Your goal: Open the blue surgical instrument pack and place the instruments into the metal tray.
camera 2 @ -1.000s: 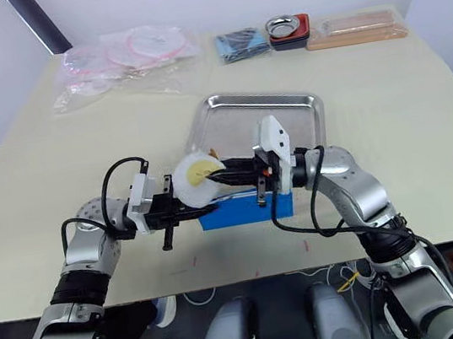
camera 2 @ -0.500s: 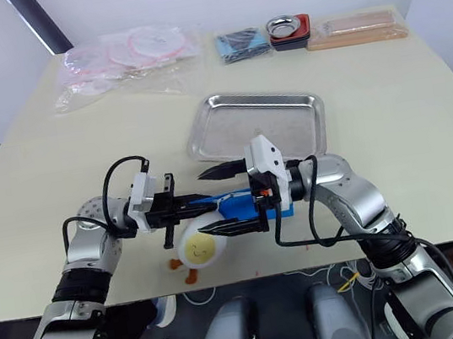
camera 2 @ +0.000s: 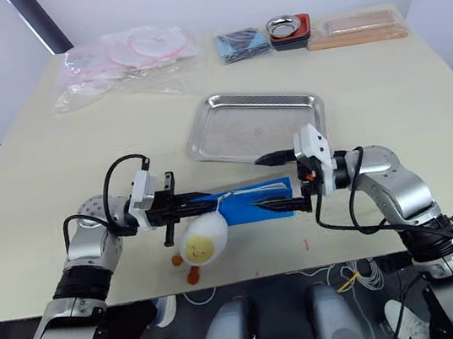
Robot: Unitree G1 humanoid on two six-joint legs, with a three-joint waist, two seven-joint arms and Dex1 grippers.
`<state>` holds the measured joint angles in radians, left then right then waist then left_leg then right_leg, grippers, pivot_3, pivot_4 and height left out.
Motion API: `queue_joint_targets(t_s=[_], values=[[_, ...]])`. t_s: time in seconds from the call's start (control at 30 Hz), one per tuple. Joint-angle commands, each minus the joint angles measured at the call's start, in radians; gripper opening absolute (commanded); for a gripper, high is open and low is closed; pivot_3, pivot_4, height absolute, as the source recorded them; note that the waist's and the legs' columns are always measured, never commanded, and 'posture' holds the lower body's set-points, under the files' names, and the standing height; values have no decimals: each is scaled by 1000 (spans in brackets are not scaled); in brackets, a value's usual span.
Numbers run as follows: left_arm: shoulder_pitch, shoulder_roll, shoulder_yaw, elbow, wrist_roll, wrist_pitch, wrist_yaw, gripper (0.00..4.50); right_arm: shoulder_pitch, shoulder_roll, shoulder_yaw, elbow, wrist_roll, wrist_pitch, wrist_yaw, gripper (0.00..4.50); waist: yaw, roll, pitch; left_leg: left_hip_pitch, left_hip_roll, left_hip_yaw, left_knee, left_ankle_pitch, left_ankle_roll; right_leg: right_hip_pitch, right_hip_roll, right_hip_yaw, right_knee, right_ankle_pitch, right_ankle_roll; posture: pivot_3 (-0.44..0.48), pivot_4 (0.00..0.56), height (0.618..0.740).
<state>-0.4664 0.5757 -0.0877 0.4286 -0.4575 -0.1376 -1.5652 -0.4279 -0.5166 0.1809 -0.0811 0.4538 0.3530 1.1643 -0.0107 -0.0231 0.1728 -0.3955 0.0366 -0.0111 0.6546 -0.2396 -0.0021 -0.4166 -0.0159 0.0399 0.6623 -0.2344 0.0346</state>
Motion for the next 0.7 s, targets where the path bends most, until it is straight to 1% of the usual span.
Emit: queue_joint_targets(t_s=[0.03, 0.33, 0.4, 0.43, 0.47, 0.5, 0.67, 0.7], values=[[6, -8, -30, 19, 41, 1, -41, 0, 23, -9, 5, 20, -23, -42, 26, 4465, 0, 0, 0, 0, 0, 0, 0, 0, 0, 0, 0, 0, 0, 0, 0, 0, 150, 740], [8, 0, -26, 23, 44, -2, -44, 0, 58, 34, 0, 39, -2, -18, 26, 4465, -1, 0, 0, 0, 0, 0, 0, 0, 0, 0, 0, 0, 0, 0, 0, 0, 150, 740], [9, 0, -26, 22, 44, -1, -43, 0, 55, 36, 0, 38, -5, -19, 31, 3972, 0, 0, 0, 0, 0, 0, 0, 0, 0, 0, 0, 0, 0, 0, 0, 0, 150, 740], [9, 0, -26, 22, 44, 0, -41, 0, 54, 39, -1, 38, -3, -19, 34, 3549, 0, 0, 0, 0, 0, 0, 0, 0, 0, 0, 0, 0, 0, 0, 0, 0, 150, 740], [10, -1, -26, 21, 44, 0, -41, 0, 52, 41, -1, 39, -3, -19, 35, 3247, 0, 0, 0, 0, 0, 0, 0, 0, 0, 0, 0, 0, 0, 0, 0, 0, 150, 740], [11, -2, -26, 20, 44, 0, -40, 0, 50, 42, -1, 39, -3, -19, 35, 2671, 0, 0, 0, 0, 0, 0, 0, 0, 0, 0, 0, 0, 0, 0, 0, 0, 150, 740], [18, -5, -28, 14, 43, -1, -36, 0, 39, 57, -11, 48, 8, -13, 33, 259, -2, 0, 0, 0, 0, 0, 0, 0, 0, 0, 0, 0, 0, 0, 0, 0, 150, 740], [20, -6, -28, 12, 43, -1, -35, 0, 36, 60, -13, 52, 8, -12, 34, 82, -2, 0, 0, 0, 0, 0, 0, 0, 0, 0, 0, 0, 0, 0, 0, 0, 150, 740]])
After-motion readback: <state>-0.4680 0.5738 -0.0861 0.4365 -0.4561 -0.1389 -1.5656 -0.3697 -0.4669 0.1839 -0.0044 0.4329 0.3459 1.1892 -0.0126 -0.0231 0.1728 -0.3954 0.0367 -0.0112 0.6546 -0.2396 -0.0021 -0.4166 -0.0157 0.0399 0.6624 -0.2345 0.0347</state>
